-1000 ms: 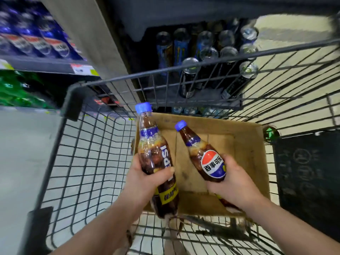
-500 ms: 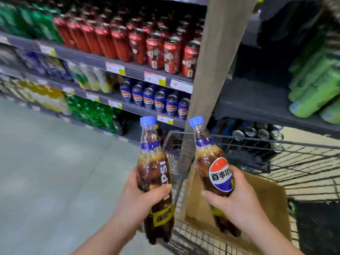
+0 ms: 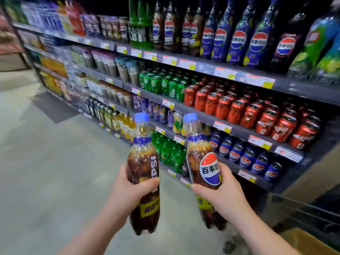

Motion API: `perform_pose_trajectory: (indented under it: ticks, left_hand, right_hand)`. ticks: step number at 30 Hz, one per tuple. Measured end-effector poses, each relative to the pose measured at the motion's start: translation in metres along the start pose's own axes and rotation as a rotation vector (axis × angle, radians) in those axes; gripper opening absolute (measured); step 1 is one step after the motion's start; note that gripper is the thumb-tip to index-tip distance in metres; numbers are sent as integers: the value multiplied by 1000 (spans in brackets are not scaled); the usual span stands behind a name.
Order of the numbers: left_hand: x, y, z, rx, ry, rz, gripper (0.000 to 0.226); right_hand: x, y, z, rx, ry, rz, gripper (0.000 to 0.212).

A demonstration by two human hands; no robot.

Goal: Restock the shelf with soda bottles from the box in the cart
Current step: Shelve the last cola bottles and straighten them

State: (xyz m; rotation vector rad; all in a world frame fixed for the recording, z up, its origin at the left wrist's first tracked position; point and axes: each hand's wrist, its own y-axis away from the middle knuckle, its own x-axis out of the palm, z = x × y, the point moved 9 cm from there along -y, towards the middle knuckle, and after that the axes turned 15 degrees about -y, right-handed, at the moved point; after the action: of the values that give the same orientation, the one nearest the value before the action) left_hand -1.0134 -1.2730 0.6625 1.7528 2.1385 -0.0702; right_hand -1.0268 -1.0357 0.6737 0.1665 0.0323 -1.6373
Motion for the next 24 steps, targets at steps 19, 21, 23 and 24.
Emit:
perform_pose_trajectory:
  ticks: [19,21,23,24]
  left_hand:
    - [-139,-220,-56,88,43,-148,74]
    - [-136,-258,-83,157,29,-124,81]
    - [-132,-293,-111,209,31,-93,77]
    - [-129,-309,-122,226,28,-81,73]
  right_hand:
    - [184,-208,91,-103,-132,127,78]
    - [188,-248,106,-109,-142,123,77]
    - [187,-286,123,-142,-149,98,78]
    - [187,-304,132,-166,-146,84,79]
